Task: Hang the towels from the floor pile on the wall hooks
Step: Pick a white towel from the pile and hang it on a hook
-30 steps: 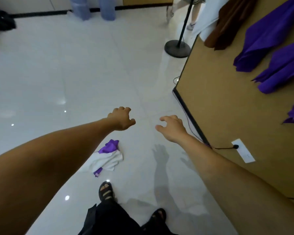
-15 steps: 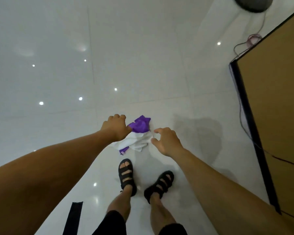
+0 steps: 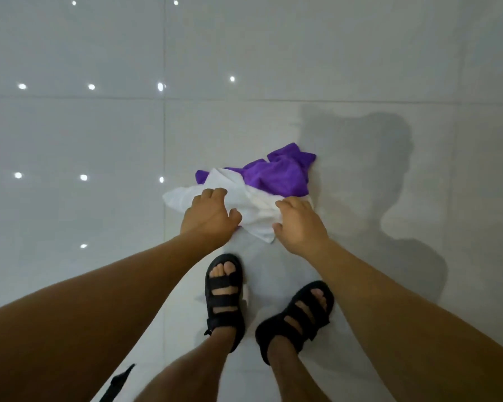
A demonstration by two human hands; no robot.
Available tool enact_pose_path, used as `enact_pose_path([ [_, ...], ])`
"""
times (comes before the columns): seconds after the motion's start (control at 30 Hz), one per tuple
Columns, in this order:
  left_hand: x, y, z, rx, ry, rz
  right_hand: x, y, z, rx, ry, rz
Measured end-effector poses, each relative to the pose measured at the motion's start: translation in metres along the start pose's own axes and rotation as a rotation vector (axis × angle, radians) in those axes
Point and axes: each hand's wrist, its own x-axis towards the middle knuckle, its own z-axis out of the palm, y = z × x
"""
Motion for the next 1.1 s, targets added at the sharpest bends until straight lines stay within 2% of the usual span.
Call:
enact_pose_path([
  [0.17, 0.033, -0.02, 0.037, -0.067, -0.01, -0.048, 0.05, 0.013, 0.042, -0.193, -0.008, 0.023],
  [0.27, 0.037, -0.02, 0.045, -0.088, -0.037, -0.057, 0.057, 0.013, 0.05, -0.385, 0.027, -0.022],
  [0.37, 0.027, -0.012, 0.038, -0.113, -0.08, -0.045, 0.048, 0.014, 0.044, -0.429, -0.003, -0.049],
  [0.47, 0.012, -0.002, 0.022, -0.124, -0.11, -0.022, 0.035, 0.012, 0.033, -0.317, -0.025, -0.06],
  [0.6, 0.008, 0.003, 0.009, -0.089, -0.094, -0.008, 0.031, 0.009, 0.03, -0.185, 0.034, -0.077],
  [0.73, 0.029, -0.007, 0.024, -0.05, -0.088, -0.014, 0.051, 0.011, 0.057, -0.174, 0.03, -0.084],
  [0.93, 0.044, -0.025, 0.051, -0.056, -0.127, -0.07, 0.071, 0.009, 0.096, -0.294, 0.104, 0.046],
  [1.03, 0.027, -0.025, 0.038, -0.068, -0.117, -0.094, 0.053, 0.002, 0.078, 0.024, 0.073, 0.023],
  [1.1, 0.005, -0.017, 0.018, -0.079, -0.114, -0.09, 0.028, -0.008, 0.048, 0.2, 0.124, -0.003],
])
